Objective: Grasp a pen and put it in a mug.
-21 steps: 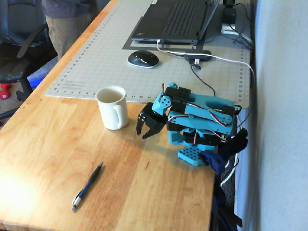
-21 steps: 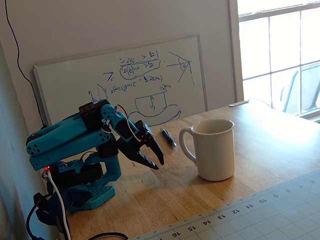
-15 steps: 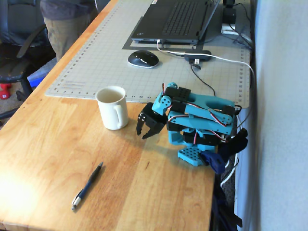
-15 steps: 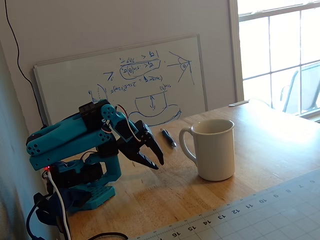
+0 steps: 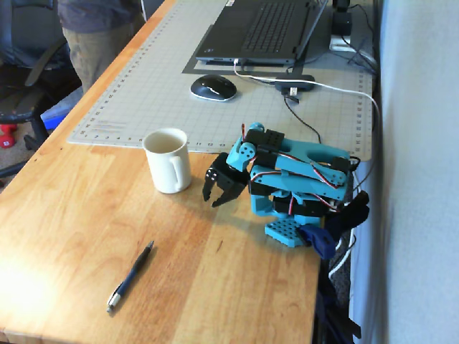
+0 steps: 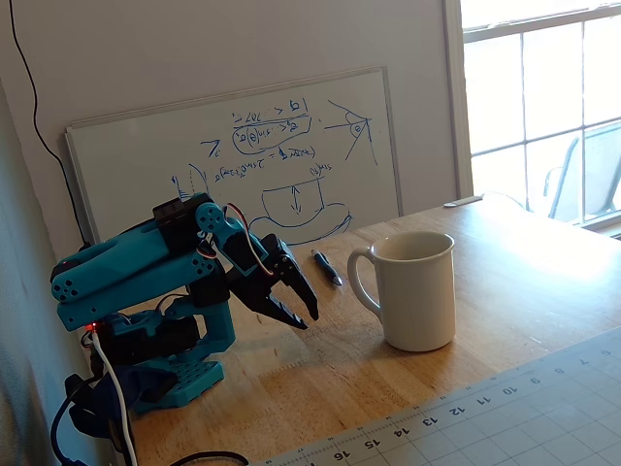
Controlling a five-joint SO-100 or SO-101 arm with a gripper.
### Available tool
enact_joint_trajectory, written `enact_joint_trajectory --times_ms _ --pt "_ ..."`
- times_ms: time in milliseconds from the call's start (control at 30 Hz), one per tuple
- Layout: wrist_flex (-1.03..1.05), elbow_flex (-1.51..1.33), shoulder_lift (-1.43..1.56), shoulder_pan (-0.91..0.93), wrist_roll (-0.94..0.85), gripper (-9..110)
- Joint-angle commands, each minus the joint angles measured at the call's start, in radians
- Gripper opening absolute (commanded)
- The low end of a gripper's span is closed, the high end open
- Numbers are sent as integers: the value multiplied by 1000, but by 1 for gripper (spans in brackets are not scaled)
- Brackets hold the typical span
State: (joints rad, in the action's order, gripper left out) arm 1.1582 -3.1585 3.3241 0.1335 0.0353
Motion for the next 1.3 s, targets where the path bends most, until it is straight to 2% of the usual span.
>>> enact_joint_trajectory --times_ms 0,333,467,600,800,967,1267 --pt "8 18 26 -2 -5 6" --pt "-2 25 23 -9 -3 6" --pt "0 44 23 -94 12 6" --pt "12 132 -35 -160 14 11" --pt "12 314 -318 -213 14 21" --pt "25 541 -629 -245 15 20" --pt "190 1026 -1114 -298 51 20"
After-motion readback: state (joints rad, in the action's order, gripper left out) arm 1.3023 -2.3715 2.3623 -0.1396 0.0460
